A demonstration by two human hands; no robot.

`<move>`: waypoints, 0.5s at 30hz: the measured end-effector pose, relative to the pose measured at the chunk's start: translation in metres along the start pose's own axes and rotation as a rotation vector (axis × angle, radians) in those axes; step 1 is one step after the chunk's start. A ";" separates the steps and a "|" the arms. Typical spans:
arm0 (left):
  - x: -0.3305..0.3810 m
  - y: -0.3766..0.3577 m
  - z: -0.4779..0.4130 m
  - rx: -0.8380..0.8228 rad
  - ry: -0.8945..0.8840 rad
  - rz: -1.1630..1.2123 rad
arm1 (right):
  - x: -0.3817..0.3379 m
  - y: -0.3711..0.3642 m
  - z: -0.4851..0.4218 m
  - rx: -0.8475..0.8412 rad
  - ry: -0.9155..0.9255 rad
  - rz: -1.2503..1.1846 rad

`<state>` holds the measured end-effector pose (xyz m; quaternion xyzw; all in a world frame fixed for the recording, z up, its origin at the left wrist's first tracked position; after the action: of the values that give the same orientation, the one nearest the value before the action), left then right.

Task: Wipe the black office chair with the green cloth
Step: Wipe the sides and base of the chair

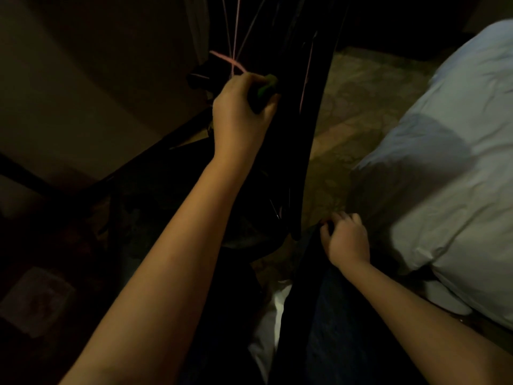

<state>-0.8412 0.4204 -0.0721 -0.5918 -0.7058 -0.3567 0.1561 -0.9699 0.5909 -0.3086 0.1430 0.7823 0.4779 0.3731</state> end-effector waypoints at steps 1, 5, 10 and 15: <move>-0.002 0.000 0.004 -0.007 -0.013 -0.012 | 0.000 0.000 0.000 0.003 -0.001 -0.009; -0.013 -0.005 0.016 -0.001 0.032 -0.056 | 0.003 0.001 0.001 0.004 -0.011 -0.037; -0.015 -0.014 0.020 0.037 0.028 -0.138 | 0.005 0.000 0.001 0.006 -0.009 -0.033; -0.027 -0.018 0.038 0.080 0.092 -0.199 | 0.007 0.000 0.001 0.038 -0.022 -0.049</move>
<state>-0.8442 0.4266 -0.1219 -0.4953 -0.7667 -0.3687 0.1756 -0.9737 0.5956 -0.3123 0.1360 0.7903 0.4521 0.3905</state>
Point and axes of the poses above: each hand's wrist, its own z-axis away from the middle knuckle, its own y-axis out of the back of the hand, x = y × z, the point moved 4 cm from there along -z, towards the middle knuckle, and after that the axes turned 14 degrees about x, right-handed, at the moved point
